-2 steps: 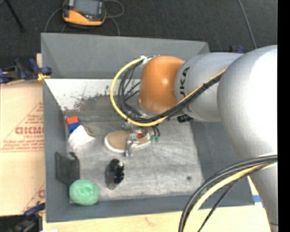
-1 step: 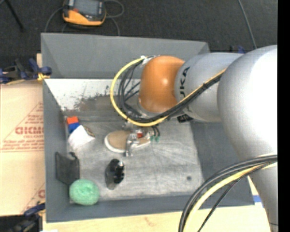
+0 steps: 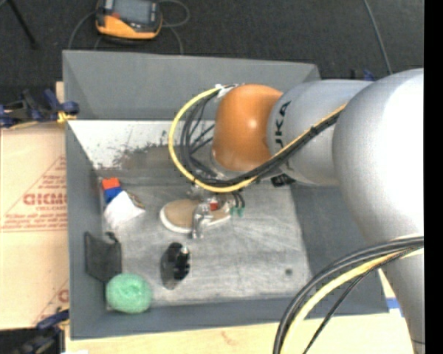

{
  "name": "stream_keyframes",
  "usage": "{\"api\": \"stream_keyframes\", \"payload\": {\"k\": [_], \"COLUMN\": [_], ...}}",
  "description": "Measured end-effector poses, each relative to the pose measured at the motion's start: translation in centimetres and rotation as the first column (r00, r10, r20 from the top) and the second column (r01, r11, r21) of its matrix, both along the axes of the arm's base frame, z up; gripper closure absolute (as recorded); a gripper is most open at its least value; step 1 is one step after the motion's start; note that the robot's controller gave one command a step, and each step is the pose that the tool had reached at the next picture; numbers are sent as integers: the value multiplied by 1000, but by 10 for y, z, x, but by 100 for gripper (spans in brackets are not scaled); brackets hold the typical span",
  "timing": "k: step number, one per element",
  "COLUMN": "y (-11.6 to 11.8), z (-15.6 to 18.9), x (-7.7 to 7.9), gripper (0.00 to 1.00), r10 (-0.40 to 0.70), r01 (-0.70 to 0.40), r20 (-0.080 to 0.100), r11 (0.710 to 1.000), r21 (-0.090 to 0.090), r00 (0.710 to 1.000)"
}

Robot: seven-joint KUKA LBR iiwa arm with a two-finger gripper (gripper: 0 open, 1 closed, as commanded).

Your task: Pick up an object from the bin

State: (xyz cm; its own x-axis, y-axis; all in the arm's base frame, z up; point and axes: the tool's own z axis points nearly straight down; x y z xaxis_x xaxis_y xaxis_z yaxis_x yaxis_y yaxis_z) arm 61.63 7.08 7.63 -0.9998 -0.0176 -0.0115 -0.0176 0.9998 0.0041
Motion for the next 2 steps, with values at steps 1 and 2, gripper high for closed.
{"api": "stream_keyframes", "payload": {"k": [1,2], "y": [-1,-1], "z": [7,26], "x": [-2,-4], "gripper": [100,100], "r10": [-1,-1], "r01": [1,1], "r20": [-11,-18], "r11": [1000,1000], "r21": [-2,-3], "r00": [1000,1000]}}
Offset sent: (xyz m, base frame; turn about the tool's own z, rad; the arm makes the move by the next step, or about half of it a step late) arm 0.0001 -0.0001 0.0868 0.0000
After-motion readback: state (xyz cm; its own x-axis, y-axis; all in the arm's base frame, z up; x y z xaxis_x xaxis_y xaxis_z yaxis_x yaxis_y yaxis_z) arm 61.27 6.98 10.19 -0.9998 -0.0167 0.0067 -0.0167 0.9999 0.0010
